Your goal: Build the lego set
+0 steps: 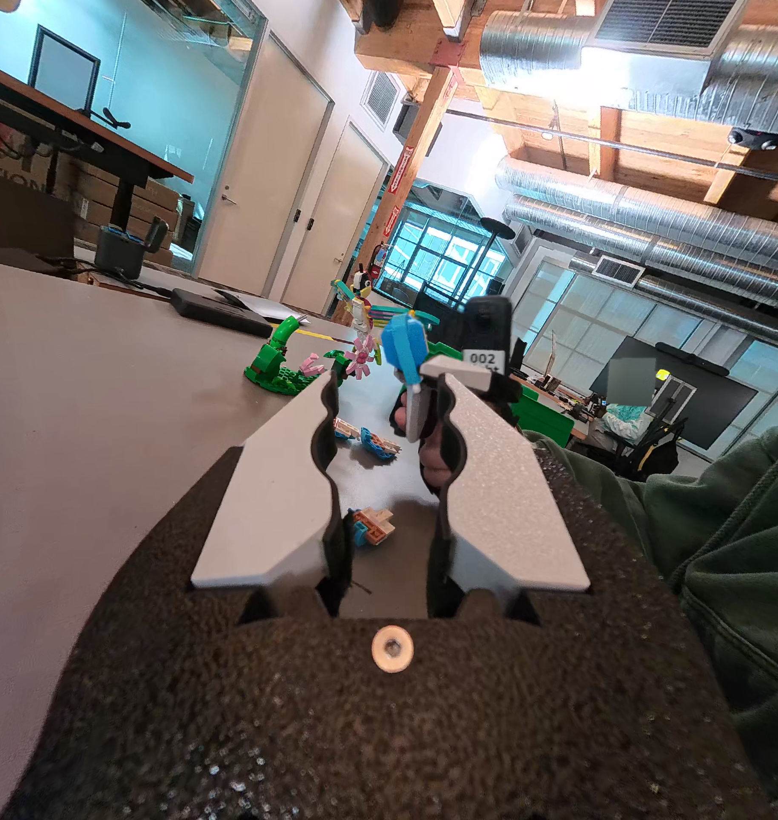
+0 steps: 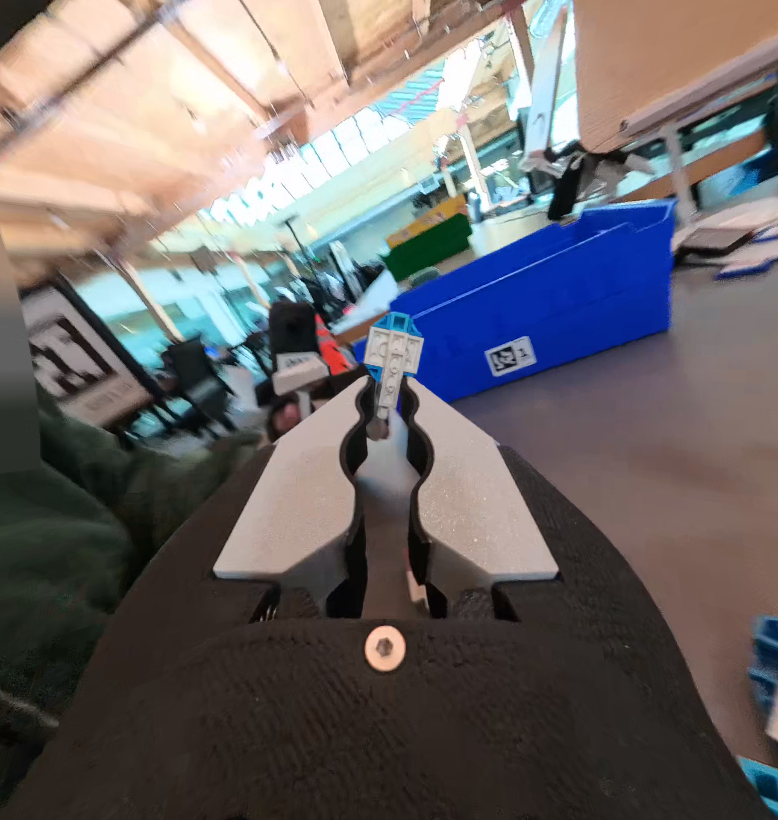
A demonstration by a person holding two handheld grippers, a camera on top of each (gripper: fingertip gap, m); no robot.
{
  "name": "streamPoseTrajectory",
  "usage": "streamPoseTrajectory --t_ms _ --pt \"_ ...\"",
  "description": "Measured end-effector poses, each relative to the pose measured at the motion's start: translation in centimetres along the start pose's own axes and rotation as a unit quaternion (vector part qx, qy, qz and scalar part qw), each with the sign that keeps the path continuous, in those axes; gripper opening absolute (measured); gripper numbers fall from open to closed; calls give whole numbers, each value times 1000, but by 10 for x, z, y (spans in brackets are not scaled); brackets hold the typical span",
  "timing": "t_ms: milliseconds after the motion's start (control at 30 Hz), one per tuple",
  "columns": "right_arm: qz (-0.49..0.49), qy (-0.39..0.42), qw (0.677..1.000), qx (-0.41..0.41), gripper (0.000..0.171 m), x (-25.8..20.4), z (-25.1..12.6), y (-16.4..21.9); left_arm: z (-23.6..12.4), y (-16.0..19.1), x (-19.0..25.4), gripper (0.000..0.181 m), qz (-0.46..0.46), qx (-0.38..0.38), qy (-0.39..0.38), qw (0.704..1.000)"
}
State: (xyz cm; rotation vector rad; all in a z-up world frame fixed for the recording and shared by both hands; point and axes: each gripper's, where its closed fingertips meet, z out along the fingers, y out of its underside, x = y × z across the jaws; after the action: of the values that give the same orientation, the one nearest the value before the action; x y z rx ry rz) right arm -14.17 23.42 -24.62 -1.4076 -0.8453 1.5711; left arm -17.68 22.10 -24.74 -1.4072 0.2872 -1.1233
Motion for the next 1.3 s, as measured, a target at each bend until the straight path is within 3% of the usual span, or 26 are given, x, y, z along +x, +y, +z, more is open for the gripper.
streamPoseTrajectory --t_ms 100,200,333,400,467,567,933,1100,1167,1300 --pt "-145 53 987 -42 9 0 4 8 0 0 0 41 -5 -1 3 1000" --pt "-308 101 943 -77 9 -1 7 14 0 1 1 40 -10 -4 8 1000" --pt "-521 146 833 -118 9 -6 10 21 1 3 9 40 -23 -8 38 999" --pt "-619 161 758 -131 9 -9 12 25 2 6 12 37 -30 -18 52 998" --pt "-700 173 680 -132 9 -15 14 26 3 9 16 21 -30 -28 65 997" --pt "-747 184 623 -143 9 -17 16 28 3 10 20 9 -12 -30 66 997" --pt "-756 182 606 -169 9 -10 12 31 7 19 16 10 -10 -64 49 997" --pt "-723 168 647 -175 14 -7 12 36 8 25 9 9 12 -85 13 996" --pt "-722 172 646 -176 19 -8 11 35 8 25 8 9 11 -86 10 996" --pt "-710 167 658 -187 10 -10 14 40 8 27 6 9 0 -93 5 996"
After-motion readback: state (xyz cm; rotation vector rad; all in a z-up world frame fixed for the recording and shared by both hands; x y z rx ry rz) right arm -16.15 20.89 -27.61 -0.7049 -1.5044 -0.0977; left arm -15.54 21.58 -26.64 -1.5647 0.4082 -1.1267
